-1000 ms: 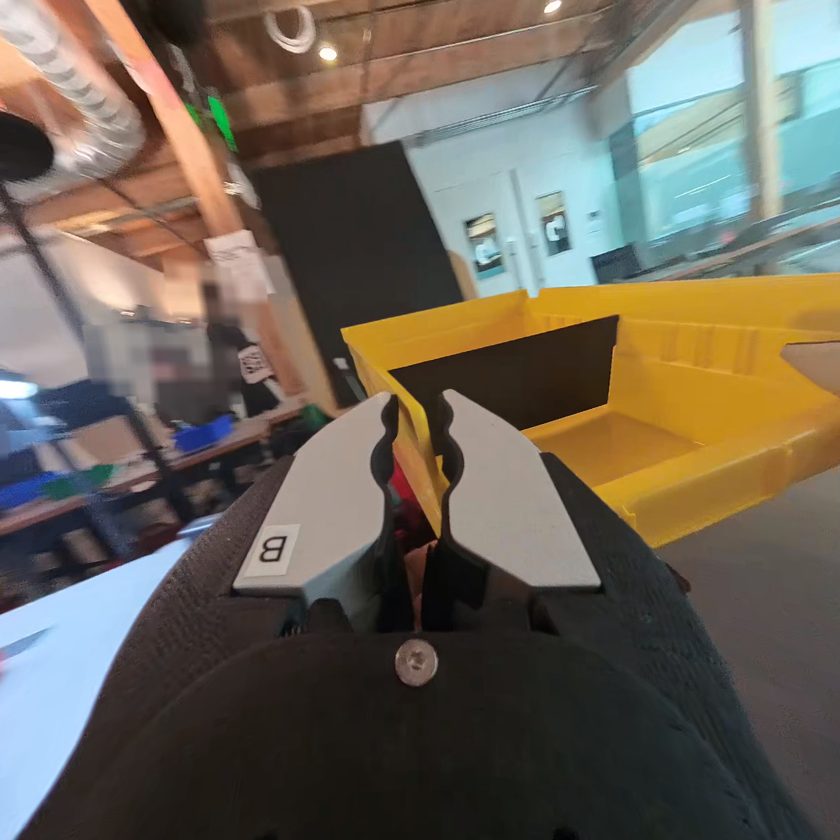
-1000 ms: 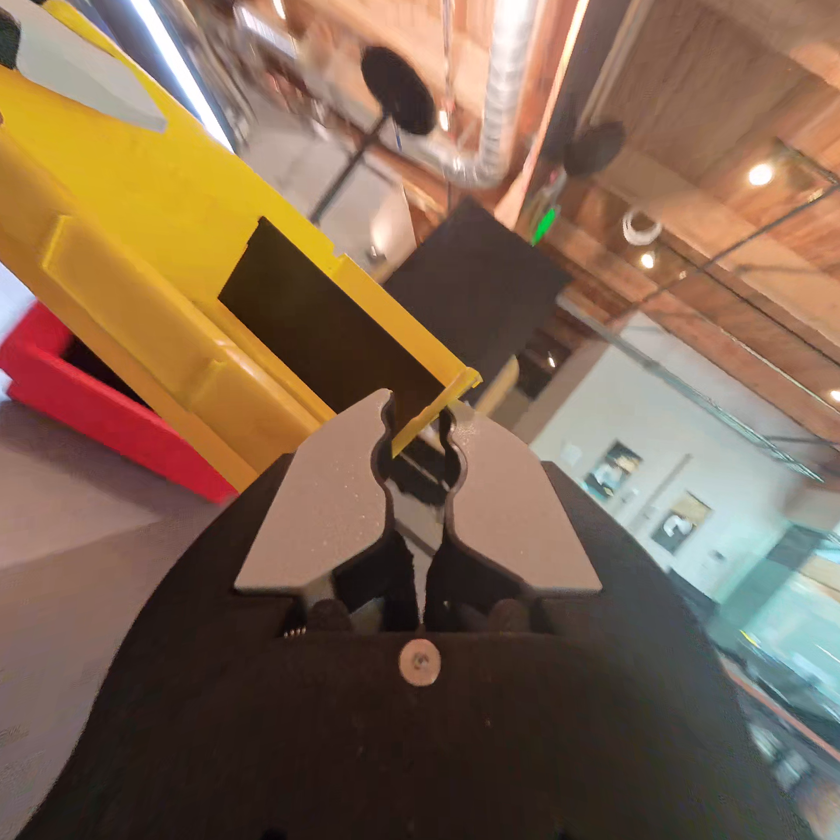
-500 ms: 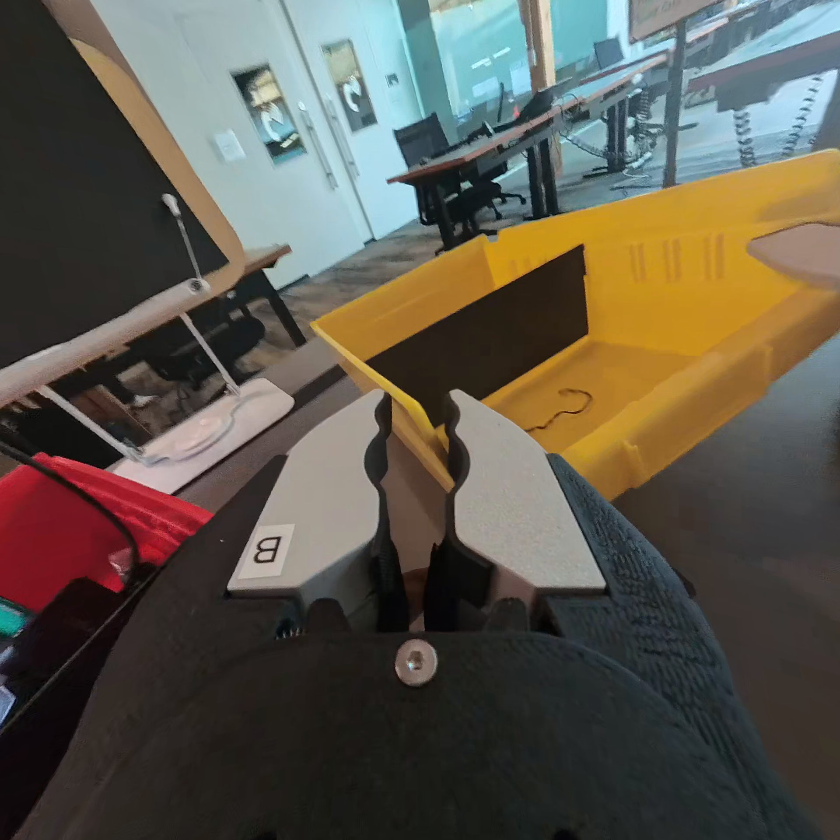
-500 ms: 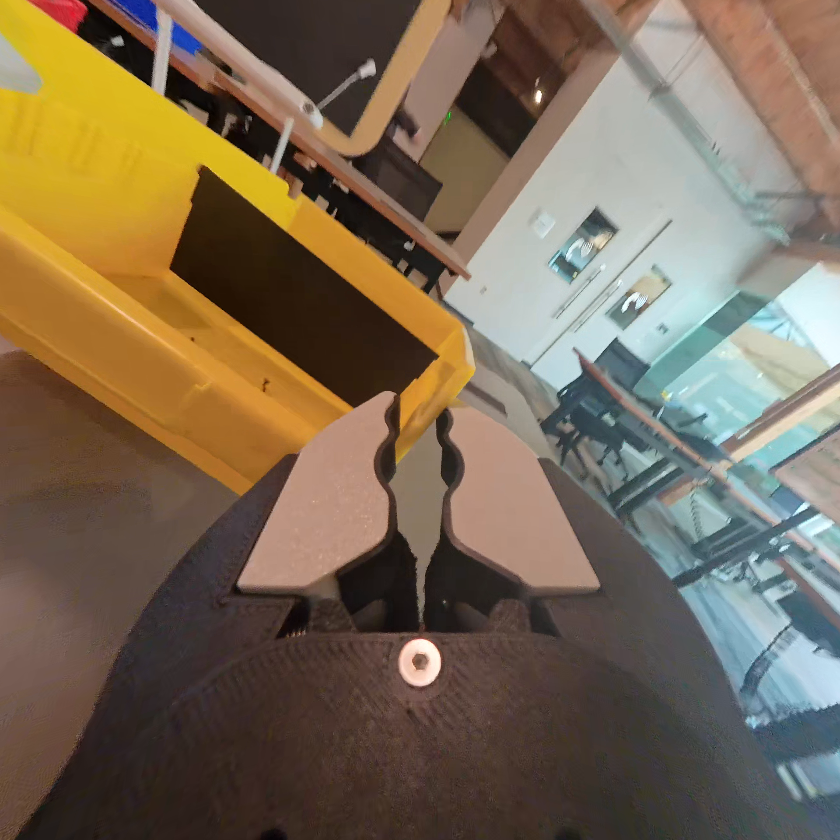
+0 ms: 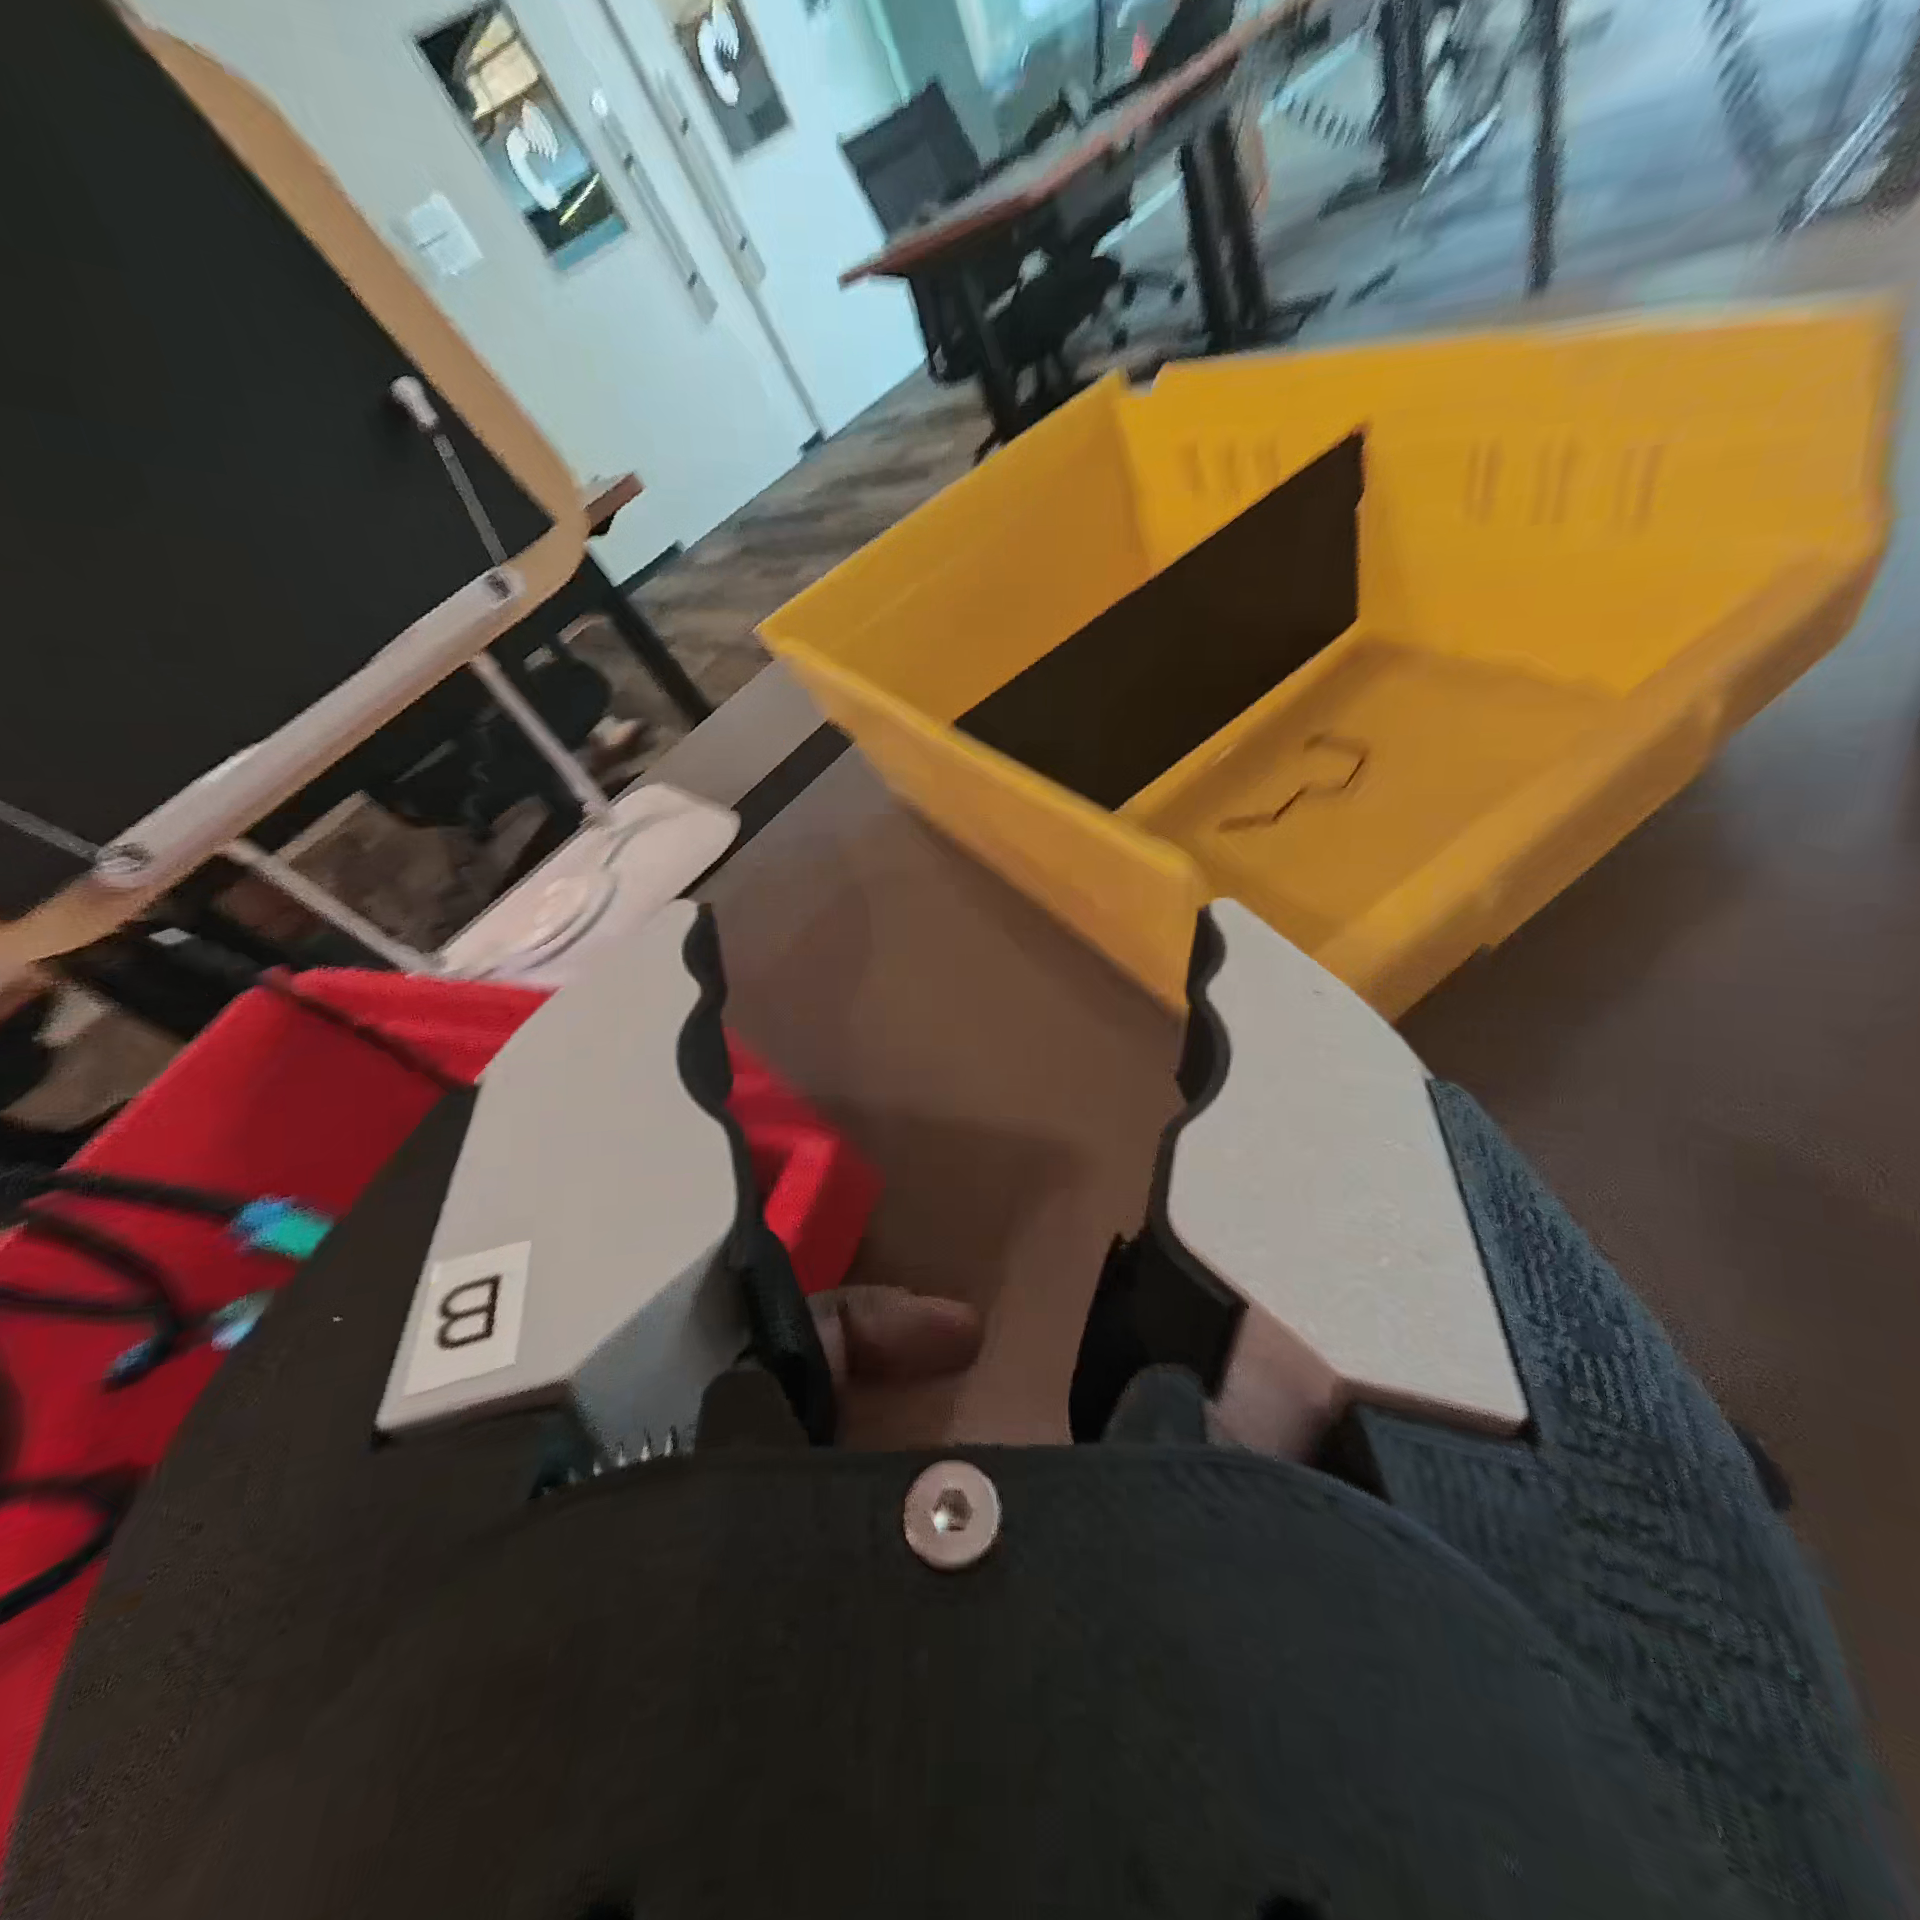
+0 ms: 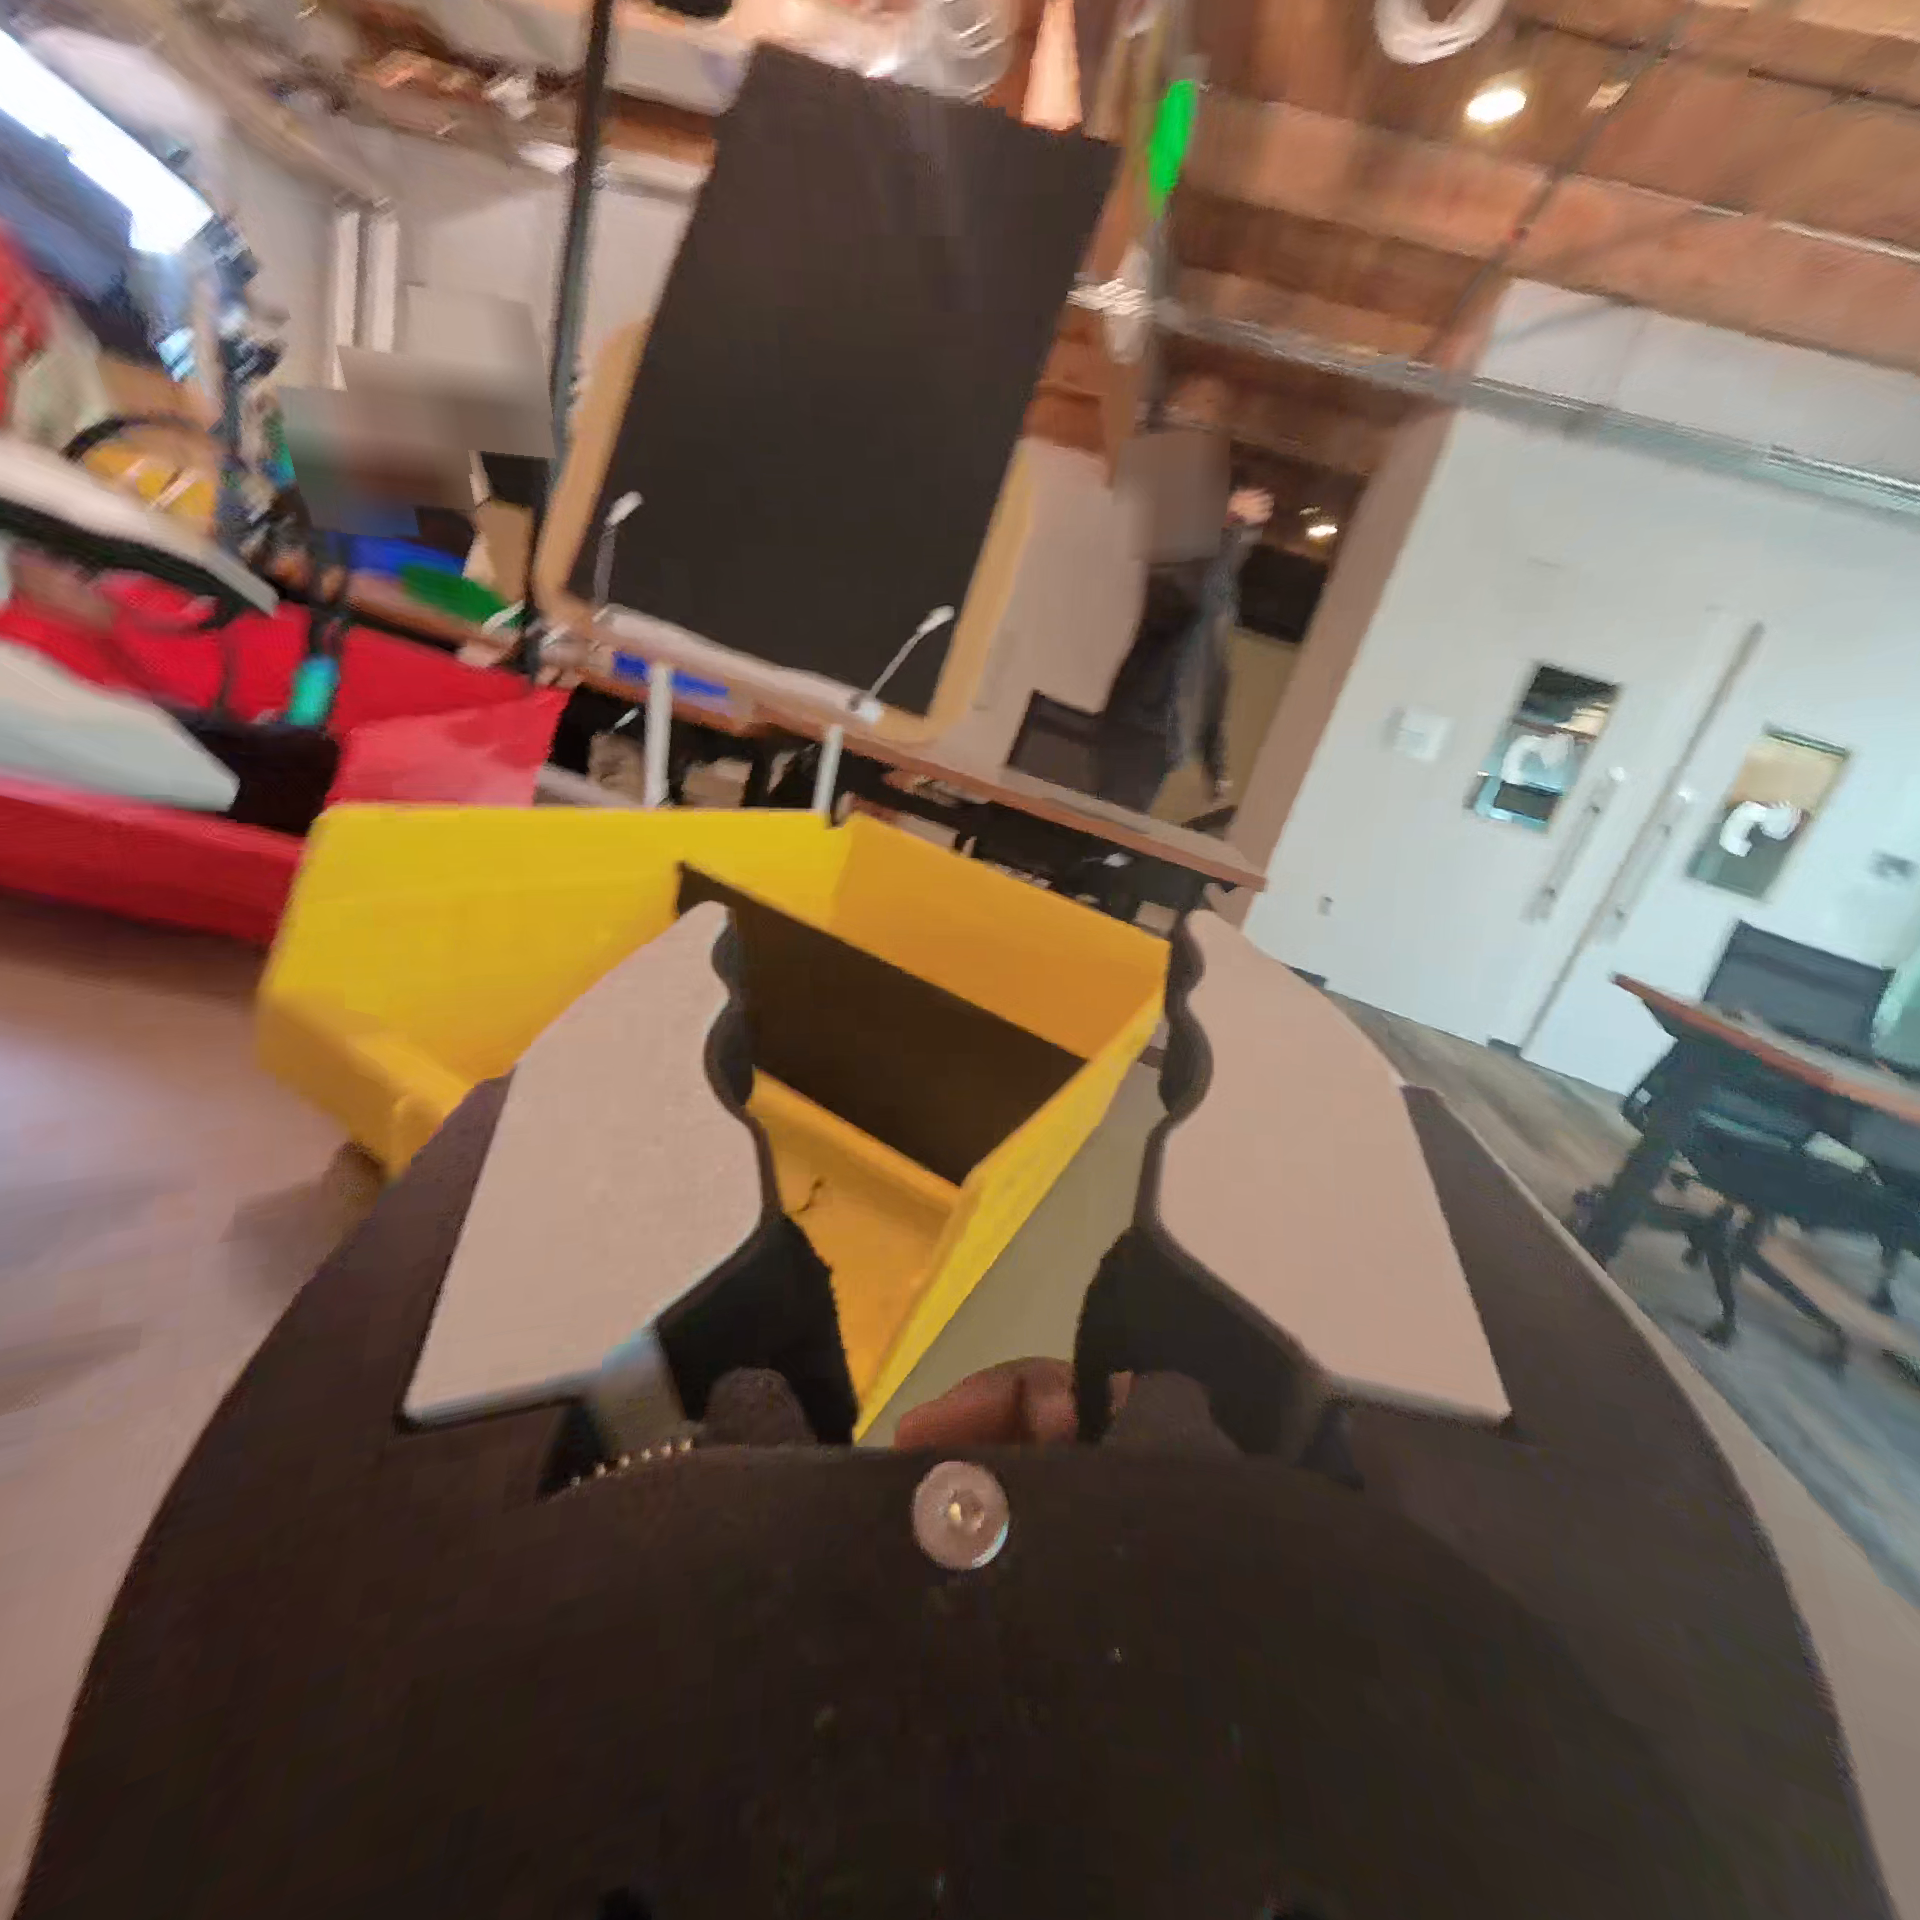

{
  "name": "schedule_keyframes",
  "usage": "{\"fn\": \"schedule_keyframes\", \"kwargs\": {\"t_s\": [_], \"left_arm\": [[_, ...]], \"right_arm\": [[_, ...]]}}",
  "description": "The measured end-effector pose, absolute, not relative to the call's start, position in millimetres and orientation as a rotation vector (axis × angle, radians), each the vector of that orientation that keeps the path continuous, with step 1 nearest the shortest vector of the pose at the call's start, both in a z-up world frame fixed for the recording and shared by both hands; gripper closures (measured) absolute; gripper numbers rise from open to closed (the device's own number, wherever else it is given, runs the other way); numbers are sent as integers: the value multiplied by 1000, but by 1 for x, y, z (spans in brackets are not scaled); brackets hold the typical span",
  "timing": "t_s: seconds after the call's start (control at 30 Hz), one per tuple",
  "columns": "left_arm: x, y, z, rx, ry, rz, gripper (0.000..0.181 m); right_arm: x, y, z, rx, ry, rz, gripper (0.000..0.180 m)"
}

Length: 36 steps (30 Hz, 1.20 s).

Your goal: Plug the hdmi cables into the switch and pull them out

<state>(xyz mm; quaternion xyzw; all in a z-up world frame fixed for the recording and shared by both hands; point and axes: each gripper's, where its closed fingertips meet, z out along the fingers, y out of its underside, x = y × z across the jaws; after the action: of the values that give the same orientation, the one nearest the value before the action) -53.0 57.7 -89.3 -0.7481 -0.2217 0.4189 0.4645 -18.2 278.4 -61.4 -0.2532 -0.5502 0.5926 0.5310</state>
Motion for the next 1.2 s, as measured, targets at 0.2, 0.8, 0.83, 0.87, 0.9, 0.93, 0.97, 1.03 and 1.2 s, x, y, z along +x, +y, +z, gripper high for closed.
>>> {"fn": "schedule_keyframes", "kwargs": {"t_s": [0.2,0.8,0.83,0.87,0.9,0.93,0.97,1.03,1.2], "left_arm": [[-36,-34,-144,-2311,-569,1145,96],[-67,-114,-192,-2591,-573,1501,142],[-67,-114,-192,-2596,-568,1496,142],[-67,-114,-192,-2598,-572,1484,143],[-67,-114,-192,-2596,-583,1468,144],[-66,-114,-192,-2590,-592,1451,145],[-66,-114,-192,-2584,-599,1436,146],[-65,-116,-192,-2581,-617,1418,147],[-61,-126,-192,-2577,-651,1384,147]], "right_arm": [[-6,215,-108,-373,-1784,1310,92],[-53,211,-188,-84,-2067,331,127],[-53,211,-192,-77,-2085,311,139],[-54,212,-194,-73,-2087,291,139],[-54,213,-194,-79,-2086,280,140],[-55,214,-194,-93,-2097,277,140],[-55,215,-195,-105,-2107,268,141],[-56,219,-195,-126,-2121,250,141],[-57,224,-195,-172,-2137,252,141]]}}
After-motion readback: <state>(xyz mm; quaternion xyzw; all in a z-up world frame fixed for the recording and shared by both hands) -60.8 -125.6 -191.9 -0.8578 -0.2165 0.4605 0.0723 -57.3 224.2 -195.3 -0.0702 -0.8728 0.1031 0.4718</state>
